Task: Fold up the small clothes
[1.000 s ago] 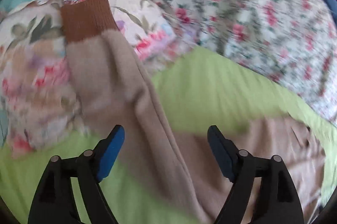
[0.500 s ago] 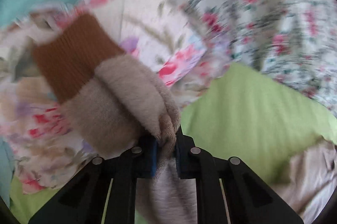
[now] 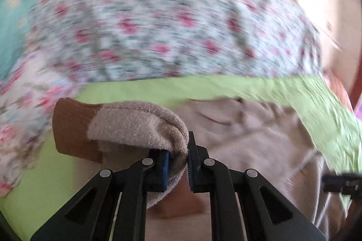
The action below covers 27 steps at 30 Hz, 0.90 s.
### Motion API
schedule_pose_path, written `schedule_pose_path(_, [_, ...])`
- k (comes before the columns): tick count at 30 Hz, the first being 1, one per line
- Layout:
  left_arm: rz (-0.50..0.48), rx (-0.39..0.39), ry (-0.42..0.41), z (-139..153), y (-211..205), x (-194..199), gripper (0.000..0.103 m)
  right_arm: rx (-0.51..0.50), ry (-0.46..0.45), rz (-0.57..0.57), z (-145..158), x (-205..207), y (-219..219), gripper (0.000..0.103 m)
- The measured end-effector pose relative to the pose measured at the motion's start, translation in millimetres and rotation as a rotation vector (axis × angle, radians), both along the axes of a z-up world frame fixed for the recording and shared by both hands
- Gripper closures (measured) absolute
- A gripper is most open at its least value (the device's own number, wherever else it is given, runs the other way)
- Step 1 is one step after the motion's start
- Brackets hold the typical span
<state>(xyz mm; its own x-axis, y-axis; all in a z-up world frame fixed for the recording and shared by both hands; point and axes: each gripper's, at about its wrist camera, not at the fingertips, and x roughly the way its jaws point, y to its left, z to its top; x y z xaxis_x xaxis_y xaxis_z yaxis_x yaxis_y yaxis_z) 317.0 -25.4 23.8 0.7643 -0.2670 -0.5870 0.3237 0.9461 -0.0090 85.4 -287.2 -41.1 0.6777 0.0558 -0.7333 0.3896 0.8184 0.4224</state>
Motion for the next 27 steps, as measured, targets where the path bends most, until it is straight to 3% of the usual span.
schedule_pose_path(4, [-0.119, 0.036, 0.075, -31, -58, -4, 0.09, 0.016, 0.013, -0.042, -3, -6, -14, 0.045])
schedule_pose_path(8, [-0.163, 0.15, 0.159, -73, -100, 3, 0.084, 0.022, 0.03, -0.056, -6, -3, -21, 0.045])
schedule_pose_path(10, [-0.169, 0.166, 0.207, -89, -106, 2, 0.071, 0.019, 0.02, -0.048, -4, 0, -22, 0.045])
schedule_pose_path(13, [-0.159, 0.142, 0.233, -91, -95, -8, 0.044, 0.007, 0.007, -0.025, -1, 11, -19, 0.045])
schedule_pose_path(15, [-0.137, 0.131, 0.216, -86, -79, -26, 0.034, 0.002, 0.004, -0.004, 0, 23, -17, 0.045])
schedule_pose_path(20, [-0.075, 0.093, 0.199, -69, -30, -63, 0.027, -0.017, -0.012, 0.093, 3, 76, 6, 0.045])
schedule_pose_path(25, [0.141, 0.09, 0.192, -68, 39, -80, 0.026, -0.101, -0.039, 0.25, 10, 146, 54, 0.045])
schedule_pose_path(27, [0.231, 0.072, 0.243, -78, 68, -70, 0.026, -0.139, -0.044, 0.268, 8, 172, 63, 0.045])
